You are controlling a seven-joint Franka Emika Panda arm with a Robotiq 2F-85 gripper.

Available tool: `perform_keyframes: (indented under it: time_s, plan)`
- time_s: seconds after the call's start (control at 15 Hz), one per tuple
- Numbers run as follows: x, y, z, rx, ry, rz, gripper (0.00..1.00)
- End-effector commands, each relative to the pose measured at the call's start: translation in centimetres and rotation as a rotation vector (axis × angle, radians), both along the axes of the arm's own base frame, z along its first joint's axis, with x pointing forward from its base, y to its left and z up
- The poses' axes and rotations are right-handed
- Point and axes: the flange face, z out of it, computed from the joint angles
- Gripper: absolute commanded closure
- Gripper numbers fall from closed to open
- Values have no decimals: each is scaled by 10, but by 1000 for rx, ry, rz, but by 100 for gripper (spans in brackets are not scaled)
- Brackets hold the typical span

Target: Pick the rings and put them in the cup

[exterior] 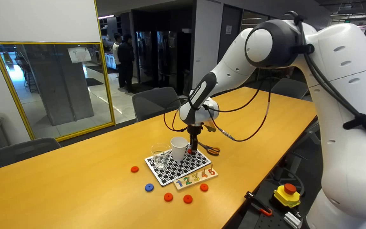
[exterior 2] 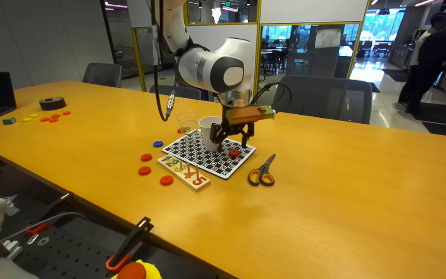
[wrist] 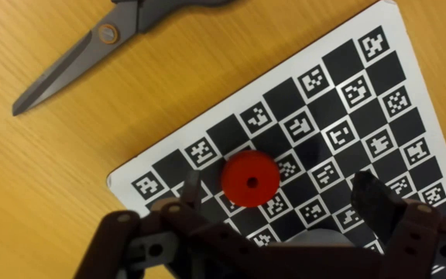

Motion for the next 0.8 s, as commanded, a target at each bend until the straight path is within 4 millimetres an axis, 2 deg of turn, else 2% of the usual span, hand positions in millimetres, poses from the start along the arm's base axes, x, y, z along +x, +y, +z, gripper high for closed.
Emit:
perform_keyframes:
  time_s: [0.0,0.47,0.73]
  plan:
    - [16,-8,-3,-9,-11,17,0]
    - [20,-19,-7,-19,-18,21,0]
    - [20,-20,-10,-16,-14,20,0]
